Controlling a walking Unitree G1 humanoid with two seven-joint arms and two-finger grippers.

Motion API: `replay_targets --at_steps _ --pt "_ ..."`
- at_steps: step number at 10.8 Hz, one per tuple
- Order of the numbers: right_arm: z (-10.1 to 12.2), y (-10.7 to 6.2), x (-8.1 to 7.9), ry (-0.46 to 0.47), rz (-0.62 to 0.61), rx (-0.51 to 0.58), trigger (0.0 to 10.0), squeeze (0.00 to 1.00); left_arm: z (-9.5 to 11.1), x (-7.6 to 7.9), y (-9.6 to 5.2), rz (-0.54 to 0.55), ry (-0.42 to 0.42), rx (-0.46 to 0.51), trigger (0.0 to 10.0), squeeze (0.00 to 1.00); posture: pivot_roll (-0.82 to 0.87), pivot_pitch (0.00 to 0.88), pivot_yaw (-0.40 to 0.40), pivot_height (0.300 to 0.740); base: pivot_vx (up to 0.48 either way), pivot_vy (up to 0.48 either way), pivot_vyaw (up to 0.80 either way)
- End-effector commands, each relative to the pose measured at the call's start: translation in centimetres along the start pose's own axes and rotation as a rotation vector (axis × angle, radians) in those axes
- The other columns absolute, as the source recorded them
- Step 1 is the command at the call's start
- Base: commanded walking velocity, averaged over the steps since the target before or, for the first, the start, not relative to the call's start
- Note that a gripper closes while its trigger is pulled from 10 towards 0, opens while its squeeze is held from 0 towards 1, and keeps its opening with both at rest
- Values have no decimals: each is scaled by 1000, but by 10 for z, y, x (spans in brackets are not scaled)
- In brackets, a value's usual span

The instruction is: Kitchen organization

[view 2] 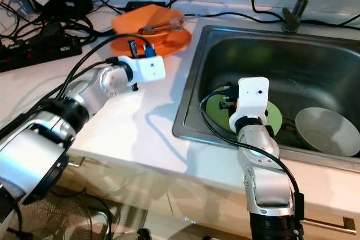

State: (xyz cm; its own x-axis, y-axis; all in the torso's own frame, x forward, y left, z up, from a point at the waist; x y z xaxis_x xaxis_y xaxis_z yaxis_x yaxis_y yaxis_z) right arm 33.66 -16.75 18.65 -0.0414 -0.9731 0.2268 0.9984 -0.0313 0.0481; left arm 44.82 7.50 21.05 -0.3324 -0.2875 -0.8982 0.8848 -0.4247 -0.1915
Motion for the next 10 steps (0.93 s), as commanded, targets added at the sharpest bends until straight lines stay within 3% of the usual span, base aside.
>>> replay_targets --at_steps 1,2,5,8,9,10 --pt "2 2 -3 13 6 10 10000 0 -33 52 -7 -131 19 -92 6627 0 12 205 63 740 0 0 0" --pt "2 3 -6 19 13 10 10000 0 -35 62 -10 -139 30 -73 10000 0 26 211 63 740 0 0 0" --pt "1 7 -15 35 34 12 10000 0 -39 79 -29 -139 105 -9 10000 0 67 215 65 740 0 0 0" --pt "1 14 -20 50 48 17 10000 0 -51 99 -82 -178 210 36 10000 0 129 218 64 740 0 0 0" --pt "1 18 -23 55 56 21 10000 0 -58 118 -106 -226 236 39 10000 0 152 220 59 740 0 0 0" --pt "2 19 -25 57 62 26 10000 0 -63 128 -120 -265 244 22 10000 0 159 221 57 740 0 0 0"
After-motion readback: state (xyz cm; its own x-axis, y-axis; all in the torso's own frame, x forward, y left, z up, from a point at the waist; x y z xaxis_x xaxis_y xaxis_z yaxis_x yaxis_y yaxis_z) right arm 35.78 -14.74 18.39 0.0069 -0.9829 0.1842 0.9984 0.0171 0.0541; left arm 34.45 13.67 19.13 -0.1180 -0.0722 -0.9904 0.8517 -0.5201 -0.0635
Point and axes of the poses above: a point about 5 cm out from each wrist's last joint towards the gripper, its own y axis pointing out of the wrist towards the gripper, its own z axis along the axis of the wrist's last joint, x = y × z, the point moved 4 cm from there along y, pointing out of the wrist towards the gripper, and after that the axes turned 8 degrees about -y, right-handed, at the moved point
